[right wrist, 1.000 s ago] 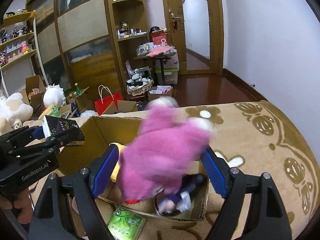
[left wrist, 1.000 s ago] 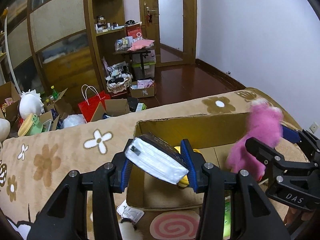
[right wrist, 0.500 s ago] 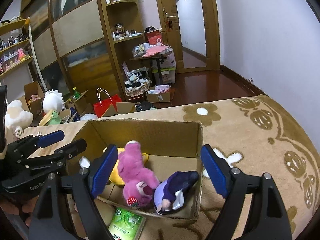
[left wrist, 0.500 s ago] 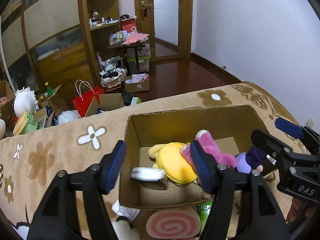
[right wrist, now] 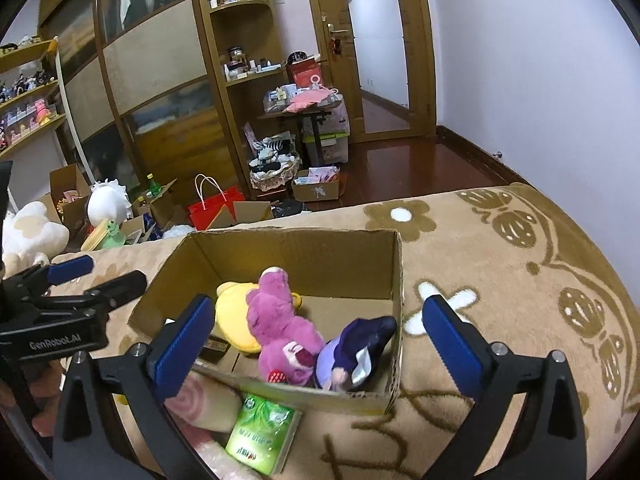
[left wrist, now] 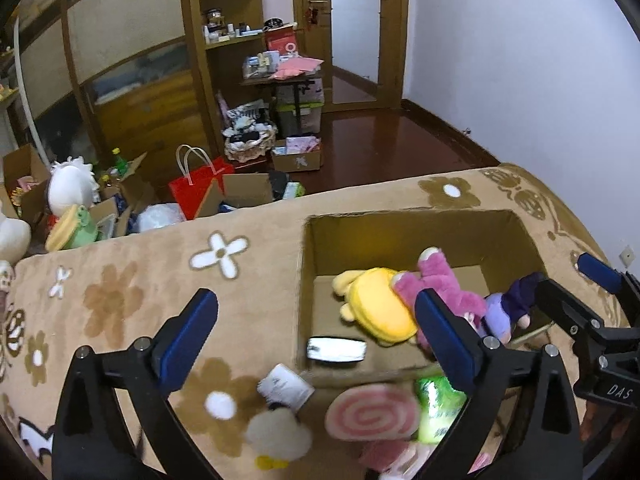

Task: Organize soft objects
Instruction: 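Withdraw both grippers from the box toward the toys on the bed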

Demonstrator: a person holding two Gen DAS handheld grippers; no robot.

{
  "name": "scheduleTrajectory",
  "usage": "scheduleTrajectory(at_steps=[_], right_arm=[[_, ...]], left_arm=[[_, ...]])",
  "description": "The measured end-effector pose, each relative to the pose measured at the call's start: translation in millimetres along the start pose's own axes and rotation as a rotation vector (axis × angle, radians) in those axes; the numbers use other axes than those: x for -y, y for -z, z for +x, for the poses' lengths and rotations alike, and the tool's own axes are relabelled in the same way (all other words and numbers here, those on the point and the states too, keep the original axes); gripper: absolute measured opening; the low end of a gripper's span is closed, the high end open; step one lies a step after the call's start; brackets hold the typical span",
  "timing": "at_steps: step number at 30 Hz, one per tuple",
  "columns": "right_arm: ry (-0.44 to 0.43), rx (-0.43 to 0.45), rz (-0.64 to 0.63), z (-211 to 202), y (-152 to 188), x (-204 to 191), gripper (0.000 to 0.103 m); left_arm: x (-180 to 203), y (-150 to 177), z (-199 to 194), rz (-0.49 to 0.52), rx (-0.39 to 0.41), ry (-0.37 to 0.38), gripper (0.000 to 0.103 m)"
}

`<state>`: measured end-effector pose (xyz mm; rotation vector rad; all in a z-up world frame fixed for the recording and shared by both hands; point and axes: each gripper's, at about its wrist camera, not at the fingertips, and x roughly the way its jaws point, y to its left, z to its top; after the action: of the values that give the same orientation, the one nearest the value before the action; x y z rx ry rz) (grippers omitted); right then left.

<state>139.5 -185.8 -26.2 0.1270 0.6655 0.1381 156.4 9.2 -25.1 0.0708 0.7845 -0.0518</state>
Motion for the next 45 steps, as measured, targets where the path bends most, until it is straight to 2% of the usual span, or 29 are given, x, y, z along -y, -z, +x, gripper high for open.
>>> scheduleTrajectory(at_steps=[8,17,30,45], right_arm=[[-0.008,-0.011,-0.027,-16.1,9.0,-13.0,0.103],[-0.024,-0.05,-0.062,-22.5,24.2,-27.2,0.103],[-0.028,-0.128,-0.061,0.2,42.8,-31.7,0.103],[-0.034,-0.237,-0.065,33.6,61.3,-33.5,0.103]], left_arm=[[-7.9,14.3,-18.0,0.026,-0.08,-0.043,0.1],[-18.6,31.2,-12.2,0.004,-0.204,-0.048,0.1],[-37.6,45.3,24.8,-0.063,-0.336,-0.052,0.1],[-41.7,64.5,68.9,-0.081,-0.488,-0.068,0.1]])
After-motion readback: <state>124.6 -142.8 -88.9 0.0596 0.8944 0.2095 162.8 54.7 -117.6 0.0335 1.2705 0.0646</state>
